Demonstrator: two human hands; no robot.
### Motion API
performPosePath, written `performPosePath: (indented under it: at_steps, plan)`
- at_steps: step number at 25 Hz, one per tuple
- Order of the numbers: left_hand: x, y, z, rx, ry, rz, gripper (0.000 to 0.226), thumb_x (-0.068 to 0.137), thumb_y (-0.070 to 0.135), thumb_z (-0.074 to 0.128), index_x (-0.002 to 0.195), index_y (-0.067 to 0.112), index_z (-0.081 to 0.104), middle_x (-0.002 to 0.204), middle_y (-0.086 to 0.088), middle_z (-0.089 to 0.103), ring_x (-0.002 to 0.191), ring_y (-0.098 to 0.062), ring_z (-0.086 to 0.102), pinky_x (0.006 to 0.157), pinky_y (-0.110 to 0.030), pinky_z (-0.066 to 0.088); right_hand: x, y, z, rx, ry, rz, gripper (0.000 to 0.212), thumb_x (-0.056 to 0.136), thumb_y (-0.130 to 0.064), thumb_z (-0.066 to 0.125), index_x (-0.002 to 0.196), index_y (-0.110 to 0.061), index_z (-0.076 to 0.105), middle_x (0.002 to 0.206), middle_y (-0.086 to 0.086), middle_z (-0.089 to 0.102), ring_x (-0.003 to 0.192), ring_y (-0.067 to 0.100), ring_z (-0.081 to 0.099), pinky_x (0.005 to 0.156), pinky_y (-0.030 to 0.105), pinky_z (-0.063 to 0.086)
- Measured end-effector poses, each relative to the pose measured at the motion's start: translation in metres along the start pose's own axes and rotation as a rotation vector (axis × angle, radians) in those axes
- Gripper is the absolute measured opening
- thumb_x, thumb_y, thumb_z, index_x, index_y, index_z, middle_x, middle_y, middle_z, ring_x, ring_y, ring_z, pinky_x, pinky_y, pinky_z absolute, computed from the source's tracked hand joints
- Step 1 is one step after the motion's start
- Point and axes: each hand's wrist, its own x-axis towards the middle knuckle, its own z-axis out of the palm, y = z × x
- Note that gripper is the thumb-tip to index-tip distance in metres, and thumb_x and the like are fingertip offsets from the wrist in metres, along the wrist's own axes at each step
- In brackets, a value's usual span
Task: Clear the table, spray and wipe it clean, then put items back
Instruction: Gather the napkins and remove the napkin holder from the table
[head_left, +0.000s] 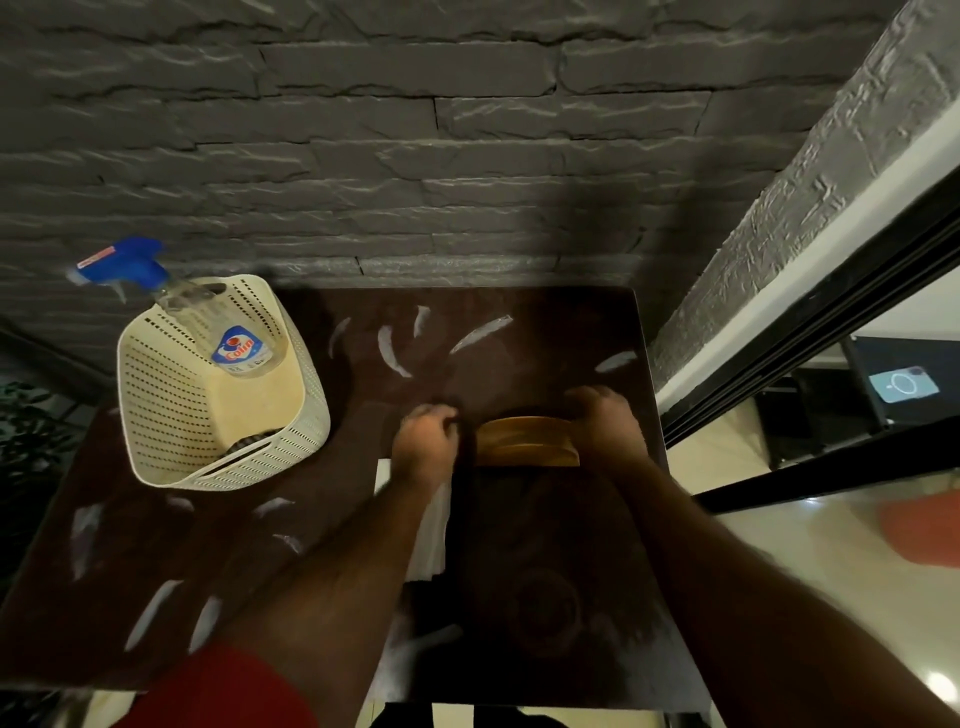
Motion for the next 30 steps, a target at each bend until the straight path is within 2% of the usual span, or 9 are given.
performPosePath:
  at_steps: [3, 5, 9, 12, 16, 18, 21, 25, 30]
  plan:
    - [-0.011, -0.047, -0.014, 0.245, -0.076, -0.212, 0.050, 0.091, 0.047, 0.056, 0.135, 0.025, 0.050, 0.141, -0.009, 0.045, 0.127, -0.031, 0.042, 0.099, -0.043, 0.040, -0.012, -0.027, 0.001, 0.034, 0.259, -0.057, 0.038, 0.086, -0.017, 0.056, 0.124, -0.022, 0.060, 0.127, 0.005, 0.057, 0.122, 0.022, 0.049, 0.095, 0.034, 0.048]
    - [-0.018, -0.065, -0.017, 0.285, -0.228, -0.130, 0.062, 0.086, 0.057, 0.059, 0.139, 0.027, 0.047, 0.148, -0.007, 0.038, 0.132, -0.032, 0.038, 0.104, -0.045, 0.037, -0.022, -0.050, 0.005, 0.063, 0.320, -0.098, 0.035, 0.087, -0.017, 0.056, 0.121, -0.021, 0.061, 0.123, 0.004, 0.057, 0.116, 0.020, 0.051, 0.091, 0.031, 0.048]
    - [-0.025, -0.075, -0.015, 0.377, -0.312, 0.015, 0.081, 0.077, 0.061, 0.068, 0.144, 0.027, 0.040, 0.148, -0.005, 0.043, 0.134, -0.028, 0.040, 0.109, -0.045, 0.033, -0.044, -0.088, 0.025, 0.048, 0.254, -0.154, 0.024, 0.088, -0.022, 0.058, 0.111, -0.026, 0.062, 0.118, -0.004, 0.055, 0.105, 0.009, 0.053, 0.083, 0.020, 0.045]
    - [-0.024, -0.079, -0.017, 0.462, -0.407, 0.074, 0.069, 0.084, 0.057, 0.064, 0.140, 0.022, 0.046, 0.145, -0.004, 0.047, 0.133, -0.025, 0.043, 0.111, -0.042, 0.032, -0.058, -0.106, 0.043, 0.038, 0.203, -0.184, 0.019, 0.088, -0.025, 0.061, 0.107, -0.028, 0.063, 0.112, -0.009, 0.053, 0.086, -0.001, 0.047, 0.067, 0.006, 0.031]
    - [-0.022, -0.077, -0.030, 0.013, -0.503, 0.032, 0.033, 0.078, 0.039, 0.076, 0.099, 0.015, 0.065, 0.112, -0.011, 0.067, 0.103, -0.026, 0.062, 0.079, -0.030, 0.044, -0.066, -0.111, 0.058, 0.183, -0.082, -0.091, 0.021, 0.086, -0.029, 0.067, 0.106, -0.023, 0.065, 0.091, -0.012, 0.063, 0.084, 0.007, 0.063, 0.070, 0.019, 0.045]
    - [-0.022, -0.069, -0.045, -0.232, -0.573, -0.002, 0.039, 0.075, 0.038, 0.079, 0.102, 0.013, 0.066, 0.105, -0.010, 0.068, 0.102, -0.025, 0.062, 0.077, -0.032, 0.045, -0.072, -0.114, 0.058, 0.248, -0.302, -0.053, 0.046, 0.074, -0.038, 0.077, 0.114, -0.021, 0.063, 0.088, -0.015, 0.063, 0.087, 0.005, 0.064, 0.078, 0.028, 0.048]
    - [-0.020, -0.052, -0.067, -0.514, -0.640, -0.010, 0.056, 0.069, 0.041, 0.080, 0.116, 0.016, 0.066, 0.115, -0.009, 0.068, 0.110, -0.024, 0.063, 0.086, -0.032, 0.048, -0.077, -0.117, 0.056, 0.250, -0.402, -0.014, 0.079, 0.063, -0.039, 0.085, 0.132, -0.015, 0.053, 0.118, -0.006, 0.058, 0.110, 0.013, 0.056, 0.095, 0.036, 0.048]
    - [-0.017, -0.039, -0.080, -0.738, -0.580, -0.005, 0.027, 0.074, 0.028, 0.081, 0.099, 0.029, 0.070, 0.098, 0.002, 0.073, 0.099, -0.019, 0.067, 0.087, -0.036, 0.052, -0.074, -0.110, 0.030, 0.337, -0.345, 0.121, 0.049, 0.074, -0.024, 0.081, 0.117, -0.009, 0.062, 0.107, 0.007, 0.067, 0.096, 0.019, 0.066, 0.075, 0.028, 0.053]
    - [-0.020, -0.003, -0.089, -0.521, -0.372, 0.192, 0.106, 0.069, 0.030, 0.086, 0.151, 0.039, 0.020, 0.136, 0.004, 0.053, 0.125, -0.008, 0.049, 0.097, -0.024, 0.041, -0.062, -0.107, -0.020, 0.209, -0.291, 0.016, 0.045, 0.081, -0.023, 0.074, 0.122, -0.010, 0.062, 0.114, 0.009, 0.066, 0.104, 0.024, 0.062, 0.093, 0.043, 0.053]
